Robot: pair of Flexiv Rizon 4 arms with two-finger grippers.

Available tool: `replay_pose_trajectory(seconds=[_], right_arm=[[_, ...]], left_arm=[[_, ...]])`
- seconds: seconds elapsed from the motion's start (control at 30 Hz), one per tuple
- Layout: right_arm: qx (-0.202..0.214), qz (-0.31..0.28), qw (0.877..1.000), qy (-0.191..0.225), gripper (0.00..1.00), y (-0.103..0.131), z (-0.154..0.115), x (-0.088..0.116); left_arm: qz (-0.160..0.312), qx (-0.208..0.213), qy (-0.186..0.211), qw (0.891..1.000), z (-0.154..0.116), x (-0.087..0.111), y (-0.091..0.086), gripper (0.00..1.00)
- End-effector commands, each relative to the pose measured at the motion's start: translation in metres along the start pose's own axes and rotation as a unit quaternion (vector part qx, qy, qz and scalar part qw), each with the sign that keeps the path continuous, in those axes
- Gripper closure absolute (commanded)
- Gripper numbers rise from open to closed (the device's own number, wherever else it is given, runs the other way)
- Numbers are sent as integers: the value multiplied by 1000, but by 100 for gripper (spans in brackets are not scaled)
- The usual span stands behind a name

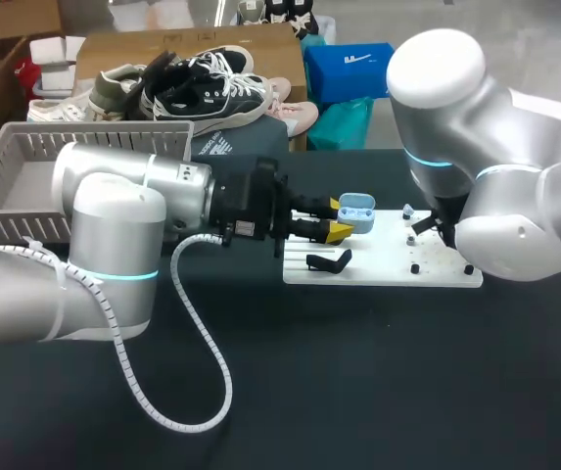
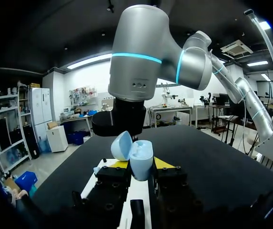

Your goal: Pick up each earbud case from the left stands, insert the matching earbuds, close the lid, and place the case in the box.

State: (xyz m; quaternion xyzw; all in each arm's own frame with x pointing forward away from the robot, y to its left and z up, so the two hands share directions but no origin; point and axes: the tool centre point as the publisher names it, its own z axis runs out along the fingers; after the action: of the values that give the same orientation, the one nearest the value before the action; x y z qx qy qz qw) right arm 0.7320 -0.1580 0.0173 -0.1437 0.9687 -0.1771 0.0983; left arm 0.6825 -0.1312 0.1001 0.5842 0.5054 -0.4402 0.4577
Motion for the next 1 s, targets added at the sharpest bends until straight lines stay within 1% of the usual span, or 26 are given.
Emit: replay_pose_trajectory(seconds=[0.03,0.1,0.13,0.17,0.4,0.63,0.83,1.0], right_arm=[[1,1,1000,1,82,1,1,0],[1,1,1000,2,91,1,1,0],[1,1,1000,2,98,1,1,0],[1,1,1000,2,100,1,1,0],[1,2,1000,2,100,0,-1,0],[3,7,1000,1,100,-3,-10,5],[0,14,1000,-11,100,-7,-24,9],[2,15,1000,-20,100,-11,-41,18]], left_arm=[[1,-2,0,1000,0,0,-1,100],[1,-2,0,1000,0,0,-1,100],[1,-2,0,1000,0,0,-1,100],[1,-2,0,1000,0,0,-1,100],[1,-2,0,1000,0,0,-1,100],[1,-2,0,1000,0,0,-1,100],[1,-2,0,1000,0,0,-1,100],[1,-2,0,1000,0,0,-1,100]])
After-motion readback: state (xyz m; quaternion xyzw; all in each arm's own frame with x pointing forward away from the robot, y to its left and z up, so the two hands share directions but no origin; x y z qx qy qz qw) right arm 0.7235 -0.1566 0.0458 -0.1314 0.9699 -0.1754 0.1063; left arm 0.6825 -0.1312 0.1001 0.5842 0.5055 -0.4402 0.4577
